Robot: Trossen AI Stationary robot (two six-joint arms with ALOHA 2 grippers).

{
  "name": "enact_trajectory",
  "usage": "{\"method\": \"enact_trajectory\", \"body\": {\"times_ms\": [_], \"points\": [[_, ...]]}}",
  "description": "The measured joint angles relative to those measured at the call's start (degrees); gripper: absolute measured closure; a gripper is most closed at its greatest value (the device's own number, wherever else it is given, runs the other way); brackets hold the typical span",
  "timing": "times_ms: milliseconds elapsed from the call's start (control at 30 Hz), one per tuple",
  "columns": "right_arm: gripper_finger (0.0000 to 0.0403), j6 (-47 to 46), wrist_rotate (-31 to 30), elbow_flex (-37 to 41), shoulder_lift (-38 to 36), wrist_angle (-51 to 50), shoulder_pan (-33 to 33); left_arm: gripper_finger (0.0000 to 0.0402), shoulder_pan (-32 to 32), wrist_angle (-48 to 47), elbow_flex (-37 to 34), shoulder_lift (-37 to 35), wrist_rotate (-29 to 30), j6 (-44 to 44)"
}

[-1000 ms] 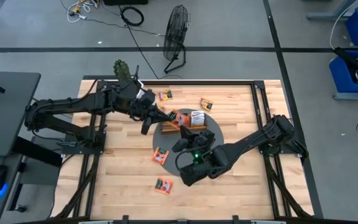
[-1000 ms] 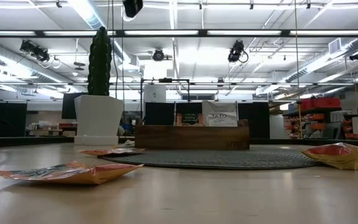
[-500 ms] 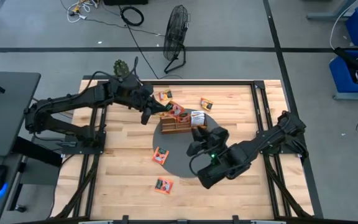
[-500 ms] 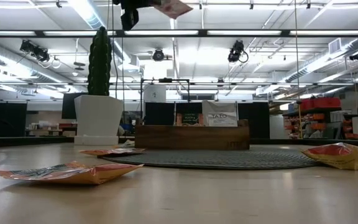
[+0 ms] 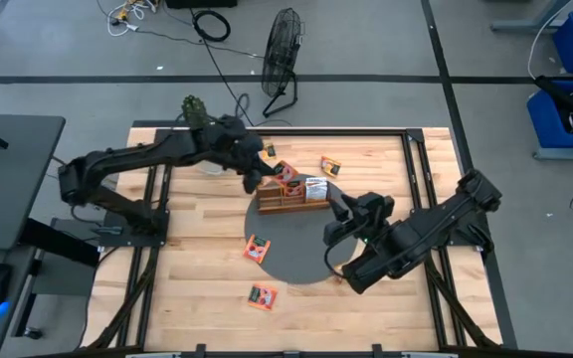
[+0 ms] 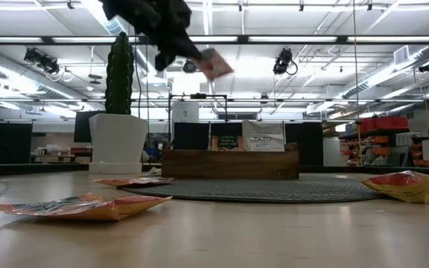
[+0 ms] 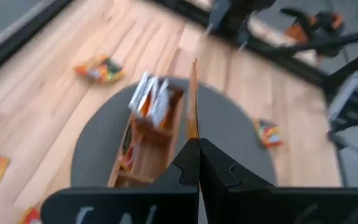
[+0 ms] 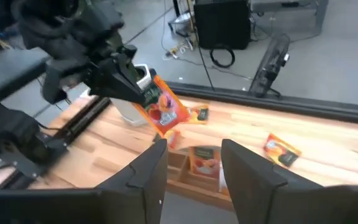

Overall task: Pick & Place Tea
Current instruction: Put the pink tea bag into the middle section of the wooden organizer

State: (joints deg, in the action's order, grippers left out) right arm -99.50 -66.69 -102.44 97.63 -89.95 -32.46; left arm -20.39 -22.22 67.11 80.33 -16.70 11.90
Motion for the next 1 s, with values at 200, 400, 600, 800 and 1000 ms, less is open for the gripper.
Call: {"method": "enact_trajectory", "body": {"times_ms": [200,400,600,800,1000], "points": [[0.0245,3.76,1.84,0.36,-0.93,-0.01,0.34,0.0401,-0.67,-3.82,2.68,6.91,0.41,-3.79],[0.0245,6.13,2.83,0.36,-0.97,-0.06,0.49,0.0401,-0.6,-13.41,11.47,14.5,1.72,-10.86],[0.0253,7.02,3.32,0.41,-0.97,-0.06,0.49,0.0401,-0.58,-20.24,20.4,21.17,3.37,-15.03],[0.0259,7.04,3.34,0.41,-0.97,-0.04,0.49,0.0401,0.56,-26.96,26.18,26.12,6.08,-18.97],[0.0259,7.06,3.34,0.41,-0.97,-0.05,0.49,0.0401,2.34,-26.28,26.75,27.5,7.62,-19.23]]}}
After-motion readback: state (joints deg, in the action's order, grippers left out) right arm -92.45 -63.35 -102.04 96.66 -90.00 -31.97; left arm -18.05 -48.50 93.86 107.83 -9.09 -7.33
